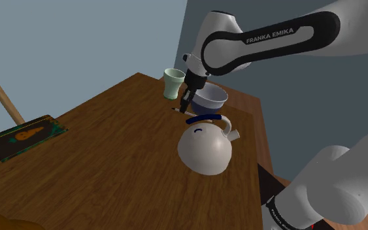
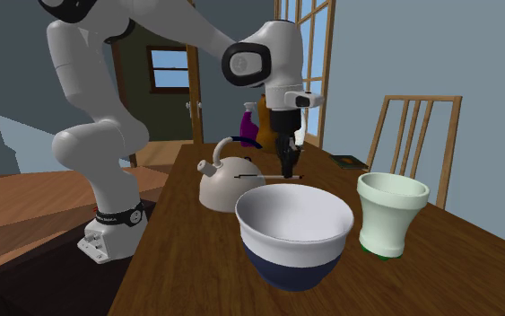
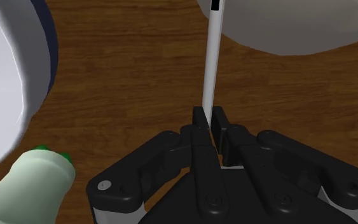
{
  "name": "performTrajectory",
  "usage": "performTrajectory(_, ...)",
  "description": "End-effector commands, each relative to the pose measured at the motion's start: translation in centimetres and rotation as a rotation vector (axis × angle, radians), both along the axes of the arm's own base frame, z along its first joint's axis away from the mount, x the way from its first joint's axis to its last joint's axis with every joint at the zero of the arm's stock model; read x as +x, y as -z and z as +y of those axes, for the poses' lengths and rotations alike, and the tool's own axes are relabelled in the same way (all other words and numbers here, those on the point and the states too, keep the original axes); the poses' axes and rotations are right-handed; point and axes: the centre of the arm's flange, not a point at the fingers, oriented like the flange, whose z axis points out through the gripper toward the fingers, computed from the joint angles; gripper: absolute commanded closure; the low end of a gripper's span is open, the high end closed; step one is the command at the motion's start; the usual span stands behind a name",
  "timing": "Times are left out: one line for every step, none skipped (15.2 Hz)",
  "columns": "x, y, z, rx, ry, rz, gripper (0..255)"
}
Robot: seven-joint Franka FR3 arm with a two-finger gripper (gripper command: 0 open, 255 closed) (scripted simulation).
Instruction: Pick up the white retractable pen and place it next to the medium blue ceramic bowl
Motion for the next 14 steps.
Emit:
performTrajectory(-0.1,1.2,-0.1,0.000,0.000,-0.001,255)
performTrajectory(-0.1,1.7,-0.1,0.000,0.000,-0.001,255)
performTrajectory(-0.1,2.2,-0.1,0.000,0.000,-0.001,255)
performTrajectory(-0.1,2.8,-0.1,0.000,0.000,-0.001,255)
performTrajectory(-0.1,3.3,-0.1,0.000,0.000,-0.001,255)
performTrajectory(-0.1,3.8,-0.1,0.000,0.000,-0.001,255)
performTrajectory(-0.1,4.4,-0.1,0.000,0.000,-0.001,255)
performTrajectory(-0.1,4.9,-0.1,0.000,0.000,-0.001,255)
performTrajectory(-0.1,5.4,-0.1,0.000,0.000,-0.001,255)
performTrajectory(-0.1,5.9,-0.1,0.000,0.000,-0.001,255)
performTrajectory(-0.1,6.5,-0.1,0.000,0.000,-0.001,255)
performTrajectory(-0.1,6.5,-0.1,0.000,0.000,-0.001,255)
performTrajectory(-0.1,6.5,-0.1,0.000,0.000,-0.001,255)
performTrajectory(-0.1,6.5,-0.1,0.000,0.000,-0.001,255)
